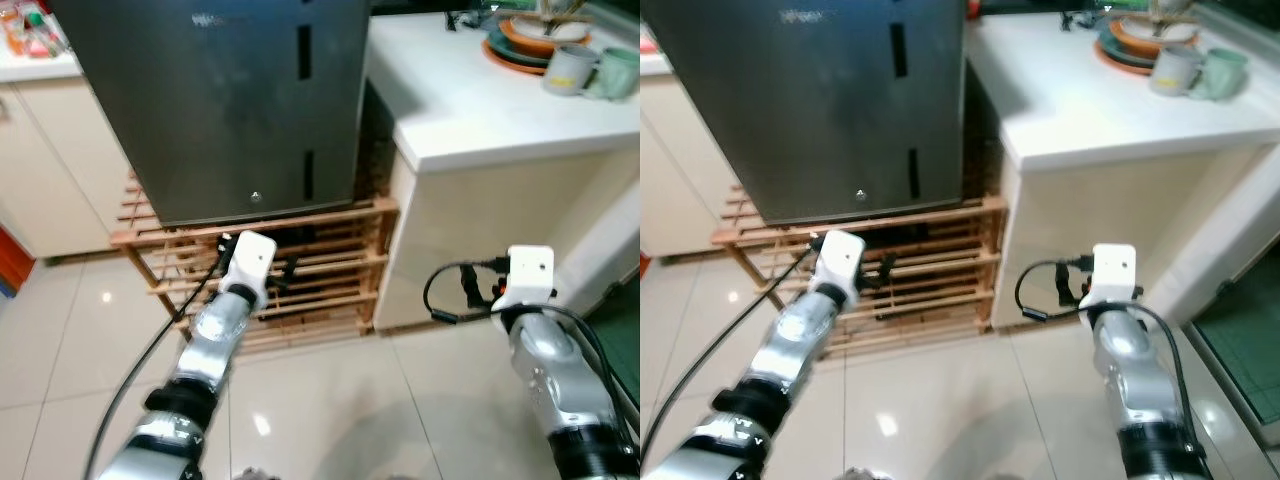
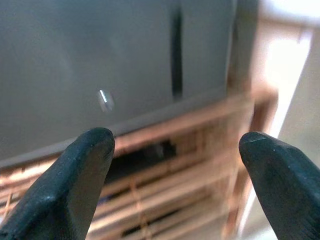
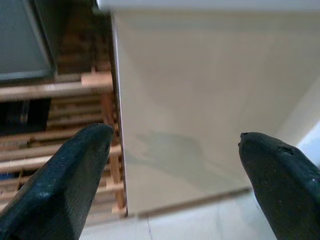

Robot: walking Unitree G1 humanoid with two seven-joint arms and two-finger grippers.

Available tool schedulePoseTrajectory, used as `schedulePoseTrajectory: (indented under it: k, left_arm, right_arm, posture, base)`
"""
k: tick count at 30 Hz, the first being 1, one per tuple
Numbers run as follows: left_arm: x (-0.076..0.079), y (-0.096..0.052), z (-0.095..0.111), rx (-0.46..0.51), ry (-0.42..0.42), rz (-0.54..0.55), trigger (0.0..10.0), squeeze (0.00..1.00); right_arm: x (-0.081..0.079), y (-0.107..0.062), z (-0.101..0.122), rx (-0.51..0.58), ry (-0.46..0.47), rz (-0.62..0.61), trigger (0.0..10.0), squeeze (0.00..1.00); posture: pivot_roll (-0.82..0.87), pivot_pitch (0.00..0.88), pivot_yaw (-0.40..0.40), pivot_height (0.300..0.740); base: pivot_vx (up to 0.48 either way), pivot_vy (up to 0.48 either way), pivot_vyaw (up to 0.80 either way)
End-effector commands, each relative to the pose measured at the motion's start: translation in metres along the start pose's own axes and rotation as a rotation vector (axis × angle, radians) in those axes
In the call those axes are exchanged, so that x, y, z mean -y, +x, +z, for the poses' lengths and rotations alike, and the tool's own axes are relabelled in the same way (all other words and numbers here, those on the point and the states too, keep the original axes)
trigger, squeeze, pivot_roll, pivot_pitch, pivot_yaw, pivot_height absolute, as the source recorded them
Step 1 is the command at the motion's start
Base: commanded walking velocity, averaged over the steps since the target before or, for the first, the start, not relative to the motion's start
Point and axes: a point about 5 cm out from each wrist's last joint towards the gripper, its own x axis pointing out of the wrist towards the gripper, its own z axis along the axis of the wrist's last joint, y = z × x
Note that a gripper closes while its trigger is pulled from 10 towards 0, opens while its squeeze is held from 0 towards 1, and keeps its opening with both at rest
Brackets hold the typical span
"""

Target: Restocking fridge

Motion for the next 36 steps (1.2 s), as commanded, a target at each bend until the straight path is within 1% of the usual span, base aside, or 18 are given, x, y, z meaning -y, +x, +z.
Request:
schedulePoseTrajectory:
  k: [1,4,8,9,15,16,17,18,19,23,27,29,32,34,36]
  left_arm:
    - [-0.01,0.003,0.022,0.1,-0.028,0.042,10.0,0.0]
    - [-0.007,0.004,0.032,0.136,-0.027,0.01,10.0,0.0]
    - [-0.013,0.003,0.038,0.126,-0.053,0.031,10.0,0.0]
    - [-0.013,0.003,0.039,0.125,-0.048,0.034,10.0,0.0]
    - [-0.01,-0.001,0.039,0.121,-0.079,0.025,10.0,0.0]
    - [-0.008,-0.002,0.038,0.121,-0.1,0.019,10.0,0.0]
    - [-0.008,-0.002,0.038,0.121,-0.1,0.019,10.0,0.0]
    - [-0.006,-0.003,0.037,0.113,-0.129,0.017,10.0,0.0]
    - [-0.006,-0.003,0.037,0.11,-0.136,0.018,10.0,0.0]
    - [-0.007,-0.003,0.041,0.109,-0.143,0.025,10.0,0.0]
    - [-0.006,-0.004,0.042,0.114,-0.104,0.001,10.0,0.0]
    - [-0.006,-0.004,0.042,0.114,-0.099,-0.003,10.0,0.0]
    - [-0.006,-0.004,0.042,0.114,-0.093,-0.004,10.0,0.0]
    - [-0.006,-0.002,0.045,0.12,-0.122,-0.005,10.0,0.0]
    - [-0.006,-0.001,0.046,0.125,-0.12,-0.009,10.0,0.0]
  right_arm:
    - [0.001,0.003,0.003,0.029,-0.004,-0.023,10.0,0.0]
    - [-0.006,0.006,0.007,0.057,0.005,-0.011,10.0,0.0]
    - [-0.014,0.007,0.009,0.089,0.017,0.012,10.0,0.0]
    - [-0.015,0.007,0.008,0.091,0.019,0.017,10.0,0.0]
    - [-0.013,0.005,0.003,0.097,0.01,0.004,10.0,0.0]
    - [-0.013,0.004,0.002,0.095,0.013,0.003,10.0,0.0]
    - [-0.013,0.004,0.002,0.095,0.013,0.003,10.0,0.0]
    - [-0.013,0.003,0.001,0.097,0.013,0.004,10.0,0.0]
    - [-0.013,0.003,0.0,0.095,0.011,0.005,10.0,0.0]
    - [-0.011,0.002,-0.002,0.096,0.012,0.004,10.0,0.0]
    - [-0.01,0.0,-0.004,0.096,0.009,-0.001,10.0,0.0]
    - [-0.01,0.0,-0.005,0.095,0.002,0.0,10.0,0.0]
    - [-0.008,-0.003,-0.008,0.085,0.001,-0.006,10.0,0.0]
    - [-0.005,-0.006,-0.01,0.079,-0.012,-0.007,10.0,0.0]
    - [-0.003,-0.008,-0.011,0.081,-0.02,-0.006,10.0,0.0]
  posture:
    - [-0.08,0.0,0.005,0.74]
    - [-0.07,0.0,0.013,0.74]
    - [-0.07,0.0,0.023,0.74]
    - [-0.07,0.0,0.023,0.74]
    - [-0.08,0.0,0.022,0.74]
    - [-0.09,0.0,0.021,0.74]
    - [-0.09,0.0,0.021,0.74]
    - [-0.09,0.0,0.018,0.74]
    - [-0.09,0.0,0.018,0.74]
    - [-0.09,0.0,0.016,0.74]
    - [-0.1,0.0,0.02,0.74]
    - [-0.1,0.0,0.021,0.74]
    - [-0.11,0.0,0.02,0.74]
    - [-0.12,0.0,0.019,0.74]
    - [-0.13,0.0,0.017,0.74]
  base:
    - [0.0,0.0,0.0]
    - [0.0,0.081,0.0]
    - [0.0,0.474,0.0]
    - [0.0,0.476,0.0]
    - [0.0,0.476,0.0]
    - [0.0,0.472,0.0]
    - [0.0,0.472,0.0]
    - [0.0,0.461,0.0]
    - [0.0,0.458,0.0]
    - [0.0,0.458,0.0]
    - [0.0,0.458,0.0]
    - [0.0,0.461,0.0]
    - [0.0,0.476,-0.76]
    - [0.0,0.478,-0.76]
    - [0.0,0.48,-0.75]
